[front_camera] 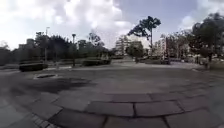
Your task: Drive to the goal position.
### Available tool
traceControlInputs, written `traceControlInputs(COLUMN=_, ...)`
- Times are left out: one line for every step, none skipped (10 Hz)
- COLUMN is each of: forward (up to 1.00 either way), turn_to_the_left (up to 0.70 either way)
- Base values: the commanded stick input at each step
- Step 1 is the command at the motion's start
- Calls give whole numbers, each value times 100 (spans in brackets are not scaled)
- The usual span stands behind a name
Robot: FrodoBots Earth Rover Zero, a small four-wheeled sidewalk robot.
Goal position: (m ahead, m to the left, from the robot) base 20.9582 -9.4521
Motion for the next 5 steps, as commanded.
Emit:
traceControlInputs(forward=70, turn_to_the_left=0)
traceControlInputs(forward=70, turn_to_the_left=-12)
traceControlInputs(forward=70, turn_to_the_left=-30)
traceControlInputs(forward=70, turn_to_the_left=-22)
traceControlInputs(forward=70, turn_to_the_left=-4)
